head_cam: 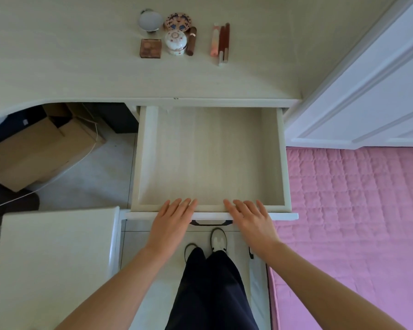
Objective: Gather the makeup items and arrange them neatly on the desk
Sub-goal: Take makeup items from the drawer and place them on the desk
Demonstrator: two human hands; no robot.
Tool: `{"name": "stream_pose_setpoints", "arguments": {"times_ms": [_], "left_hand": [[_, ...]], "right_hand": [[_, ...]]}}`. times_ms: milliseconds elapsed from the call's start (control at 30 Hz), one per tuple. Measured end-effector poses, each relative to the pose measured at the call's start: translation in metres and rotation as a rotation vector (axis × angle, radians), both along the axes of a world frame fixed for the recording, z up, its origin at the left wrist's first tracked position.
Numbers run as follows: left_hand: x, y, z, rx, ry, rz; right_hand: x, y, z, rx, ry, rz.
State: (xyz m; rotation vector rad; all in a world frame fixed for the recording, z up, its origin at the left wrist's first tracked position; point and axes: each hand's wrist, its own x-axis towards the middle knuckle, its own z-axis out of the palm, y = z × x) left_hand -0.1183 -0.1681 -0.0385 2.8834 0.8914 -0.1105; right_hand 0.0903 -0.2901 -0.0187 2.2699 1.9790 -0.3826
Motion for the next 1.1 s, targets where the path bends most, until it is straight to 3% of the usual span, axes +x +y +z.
{"name": "stream_pose_setpoints", "arguments": {"times_ms": [200,500,667,900,1100], "left_hand": [[-0.001,0.008,-0.001,0.151,-0.067,-0.121],[0.022,0.036,0.004,0.158,-0.084,-0.100],[0.032,0.058,0.006,0.134,-0.064,-0.095],[0.066,0.083,0.019,0.029,-0.086,0.179],[0.083,0.102,0.038,-0.111,-0.275,0.165]], "right_hand": [[0.011,0.004,0.003,0.054,-0.002,0.052],[0.036,0.034,0.005,0.078,0.033,0.057],[0.047,0.056,0.008,0.051,0.045,0.081],[0.064,0.100,0.012,0.061,0.031,0.028],[0.077,0.128,0.013,0.055,0.018,-0.001]]}}
